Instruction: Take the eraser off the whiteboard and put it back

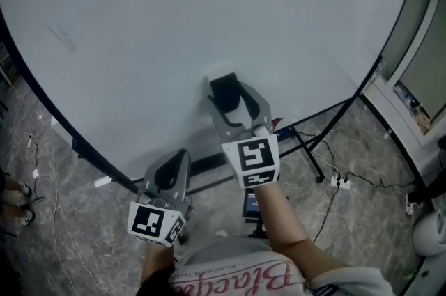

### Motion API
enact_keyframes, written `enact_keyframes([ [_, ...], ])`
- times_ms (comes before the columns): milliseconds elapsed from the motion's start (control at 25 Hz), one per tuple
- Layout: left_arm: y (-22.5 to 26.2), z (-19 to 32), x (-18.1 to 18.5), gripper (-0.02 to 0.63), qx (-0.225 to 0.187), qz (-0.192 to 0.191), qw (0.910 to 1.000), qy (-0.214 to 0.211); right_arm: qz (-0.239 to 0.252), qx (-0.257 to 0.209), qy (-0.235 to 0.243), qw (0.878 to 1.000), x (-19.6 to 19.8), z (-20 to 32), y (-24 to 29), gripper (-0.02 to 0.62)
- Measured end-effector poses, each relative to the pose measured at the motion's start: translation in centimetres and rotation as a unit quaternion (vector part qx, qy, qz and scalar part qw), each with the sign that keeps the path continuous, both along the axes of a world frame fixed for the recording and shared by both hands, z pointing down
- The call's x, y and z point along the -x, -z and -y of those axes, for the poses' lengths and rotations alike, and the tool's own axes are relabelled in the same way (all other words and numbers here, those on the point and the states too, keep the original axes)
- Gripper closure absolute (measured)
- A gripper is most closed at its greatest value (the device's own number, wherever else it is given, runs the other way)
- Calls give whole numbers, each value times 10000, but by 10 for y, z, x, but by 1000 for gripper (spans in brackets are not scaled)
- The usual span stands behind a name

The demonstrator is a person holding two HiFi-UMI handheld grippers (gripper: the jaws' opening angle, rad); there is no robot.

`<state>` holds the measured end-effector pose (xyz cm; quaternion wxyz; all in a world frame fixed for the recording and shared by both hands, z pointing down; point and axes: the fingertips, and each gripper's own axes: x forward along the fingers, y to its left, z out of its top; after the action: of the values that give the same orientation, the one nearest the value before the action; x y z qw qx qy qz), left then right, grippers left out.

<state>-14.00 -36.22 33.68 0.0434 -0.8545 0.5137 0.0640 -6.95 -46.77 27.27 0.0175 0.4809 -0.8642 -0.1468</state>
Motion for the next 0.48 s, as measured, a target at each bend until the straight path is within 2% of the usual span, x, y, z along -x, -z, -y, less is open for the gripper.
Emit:
enact_keyframes([
  [240,-2,-7,-5,609,52,-7,9999,-95,61,191,-160,9997,-14,-17,-19,344],
  [320,-4,-12,-9,609,75,-15,9998,-158,90,272,-188,9994,-19,-28,-28,373],
  [480,-8,-22,-18,609,132,-4,9994,-310,201,376,-130,9990,-25,-55,-42,504],
])
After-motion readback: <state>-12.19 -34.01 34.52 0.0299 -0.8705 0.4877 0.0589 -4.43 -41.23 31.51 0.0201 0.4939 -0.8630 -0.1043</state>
